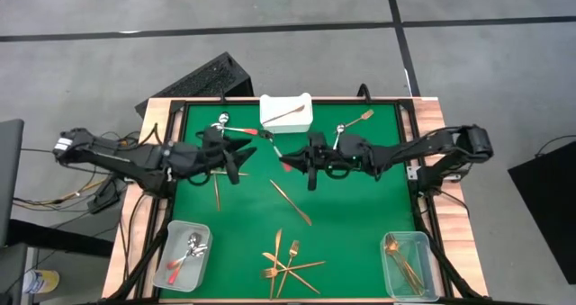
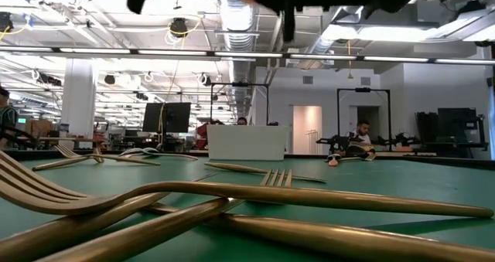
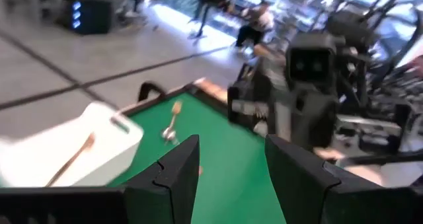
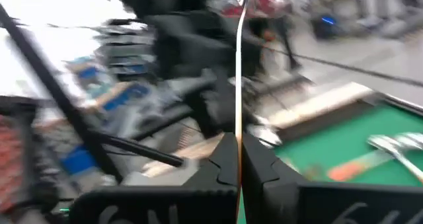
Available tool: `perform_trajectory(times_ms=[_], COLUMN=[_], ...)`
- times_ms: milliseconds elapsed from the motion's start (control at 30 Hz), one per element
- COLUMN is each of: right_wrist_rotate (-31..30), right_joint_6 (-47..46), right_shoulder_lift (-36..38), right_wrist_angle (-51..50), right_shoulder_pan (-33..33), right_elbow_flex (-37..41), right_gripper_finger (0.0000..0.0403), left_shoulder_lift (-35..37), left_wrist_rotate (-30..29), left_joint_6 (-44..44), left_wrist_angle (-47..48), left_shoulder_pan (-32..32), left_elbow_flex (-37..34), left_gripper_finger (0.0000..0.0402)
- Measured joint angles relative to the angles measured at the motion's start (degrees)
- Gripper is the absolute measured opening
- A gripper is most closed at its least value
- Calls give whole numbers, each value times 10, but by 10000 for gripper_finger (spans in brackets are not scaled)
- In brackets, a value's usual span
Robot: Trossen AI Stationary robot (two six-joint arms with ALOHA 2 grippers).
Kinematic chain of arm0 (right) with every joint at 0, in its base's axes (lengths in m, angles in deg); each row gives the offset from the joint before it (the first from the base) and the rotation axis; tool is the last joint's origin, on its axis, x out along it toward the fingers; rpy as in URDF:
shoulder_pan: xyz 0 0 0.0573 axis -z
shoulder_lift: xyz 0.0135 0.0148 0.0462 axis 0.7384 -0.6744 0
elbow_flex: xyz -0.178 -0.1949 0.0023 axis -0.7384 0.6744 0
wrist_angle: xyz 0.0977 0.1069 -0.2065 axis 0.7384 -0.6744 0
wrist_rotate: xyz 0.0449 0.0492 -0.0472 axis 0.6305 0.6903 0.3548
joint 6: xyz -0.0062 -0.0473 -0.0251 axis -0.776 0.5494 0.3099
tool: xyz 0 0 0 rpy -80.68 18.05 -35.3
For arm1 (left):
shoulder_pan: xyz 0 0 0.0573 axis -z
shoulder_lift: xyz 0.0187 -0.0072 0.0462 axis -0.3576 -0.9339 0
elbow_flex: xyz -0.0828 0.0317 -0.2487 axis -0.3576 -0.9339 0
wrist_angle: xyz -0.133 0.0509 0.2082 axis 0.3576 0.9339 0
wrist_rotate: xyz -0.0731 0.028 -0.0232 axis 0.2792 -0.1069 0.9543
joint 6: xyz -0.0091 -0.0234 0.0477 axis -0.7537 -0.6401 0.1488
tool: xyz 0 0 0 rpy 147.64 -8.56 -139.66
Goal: Sort silverware by color (type)
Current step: Put the orange spoon into the gray bin
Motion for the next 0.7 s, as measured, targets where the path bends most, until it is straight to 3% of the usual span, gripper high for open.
perform_trajectory(times_ms=[133, 367, 700], right_wrist_rotate=[12, 16, 42], right_joint_6=[0, 9, 26], right_shoulder_lift=[-26, -45, -50], right_wrist_angle=[65, 93, 91], right_shoulder_pan=[-3, 7, 17], right_elbow_flex=[-1, -12, -26], right_gripper_finger=[11, 11, 11], left_shoulder_lift=[-1, -17, -76], left_wrist_rotate=[82, 306, 334], left_joint_6=[25, 66, 29], left_wrist_angle=[-35, -125, -165], left_shoulder_pan=[-45, -111, -163], left_elbow_flex=[0, 0, 0], left_gripper_finger=[160, 160, 146])
